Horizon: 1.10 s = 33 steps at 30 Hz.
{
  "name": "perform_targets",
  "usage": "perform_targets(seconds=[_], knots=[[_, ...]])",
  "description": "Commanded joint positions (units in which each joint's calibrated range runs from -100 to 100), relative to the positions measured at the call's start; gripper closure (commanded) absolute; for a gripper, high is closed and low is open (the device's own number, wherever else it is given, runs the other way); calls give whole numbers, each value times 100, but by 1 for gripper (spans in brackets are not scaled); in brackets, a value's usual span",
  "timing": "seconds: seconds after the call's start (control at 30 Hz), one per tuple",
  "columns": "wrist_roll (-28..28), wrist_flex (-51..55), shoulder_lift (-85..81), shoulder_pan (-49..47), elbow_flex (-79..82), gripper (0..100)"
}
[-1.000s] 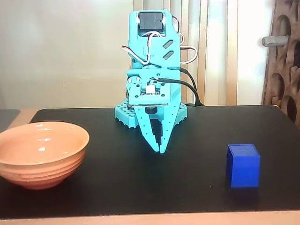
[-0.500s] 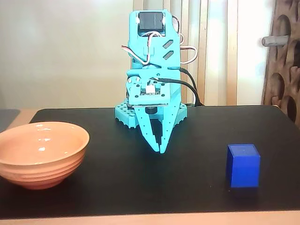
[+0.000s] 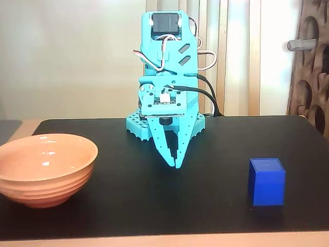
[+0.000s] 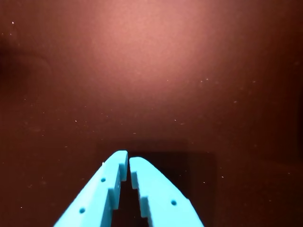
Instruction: Place the blue cube in the orange bowl.
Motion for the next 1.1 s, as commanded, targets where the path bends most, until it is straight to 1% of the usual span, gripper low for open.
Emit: perform_targets(seconds=[0.0,0.6,0.67,0.7,0.83,0.97,1.07], knots=[[31,54,-93,47,54,99],[5,54,-93,57,54,98],[5,54,-93,57,54,94],[21,54,-93,47,54,90],[26,54,-93,47,54,85],[31,54,-93,37,54,76],[5,54,-102,37,54,72]])
